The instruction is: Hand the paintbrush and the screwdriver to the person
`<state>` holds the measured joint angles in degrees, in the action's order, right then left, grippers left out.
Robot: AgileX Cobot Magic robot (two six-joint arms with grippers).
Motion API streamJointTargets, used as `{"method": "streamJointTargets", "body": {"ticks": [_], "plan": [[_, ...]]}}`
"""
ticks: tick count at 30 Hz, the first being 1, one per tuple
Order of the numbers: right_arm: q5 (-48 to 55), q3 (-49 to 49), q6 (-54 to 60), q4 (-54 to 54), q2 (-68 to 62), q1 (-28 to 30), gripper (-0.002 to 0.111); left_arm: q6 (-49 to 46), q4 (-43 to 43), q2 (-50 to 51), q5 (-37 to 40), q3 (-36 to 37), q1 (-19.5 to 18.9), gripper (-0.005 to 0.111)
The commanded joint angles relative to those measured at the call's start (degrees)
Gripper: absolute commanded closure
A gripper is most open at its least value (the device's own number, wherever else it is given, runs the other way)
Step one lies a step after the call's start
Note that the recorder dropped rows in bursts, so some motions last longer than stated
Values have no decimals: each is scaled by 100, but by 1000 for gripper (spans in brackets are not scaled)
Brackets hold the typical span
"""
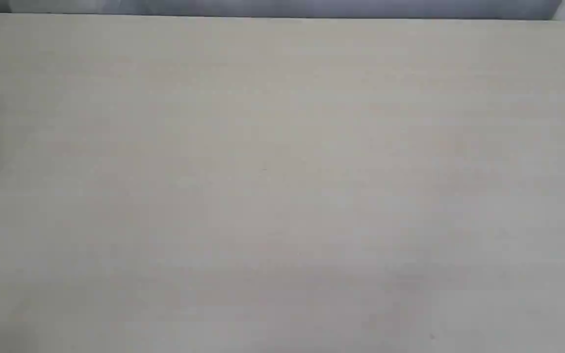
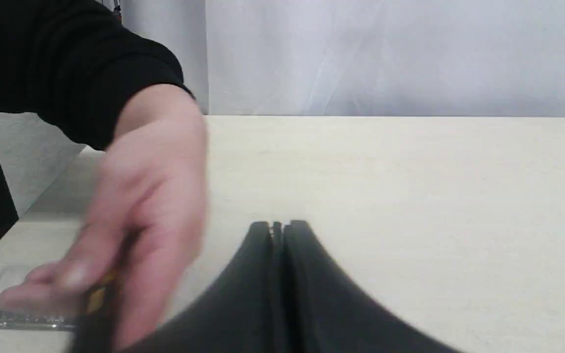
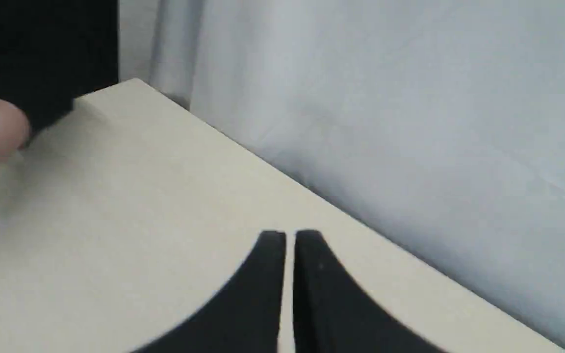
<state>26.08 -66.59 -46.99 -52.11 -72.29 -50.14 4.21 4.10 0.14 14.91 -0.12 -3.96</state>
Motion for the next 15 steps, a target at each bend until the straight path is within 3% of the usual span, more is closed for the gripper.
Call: {"method": "streamJointTargets", "body": {"ticks": [1,6,8,11,15], "plan": [[-196,1245,-1667,-1440,988,32,104,12,-11,-14,-70,12,32,107],[30,2500,-1870,-1433,2345,32,104,12,-11,-14,-70,12,32,107],[124,2749,-1857,-1890,2807,32,104,12,-23,-14,-47,12,32,107],[321,2856,-1857,-2219,3501,32,104,12,-23,-14,-47,12,32,107],[925,2866,-1813,-1511,4272,32,104,12,-23,-14,-47,12,32,107]]}}
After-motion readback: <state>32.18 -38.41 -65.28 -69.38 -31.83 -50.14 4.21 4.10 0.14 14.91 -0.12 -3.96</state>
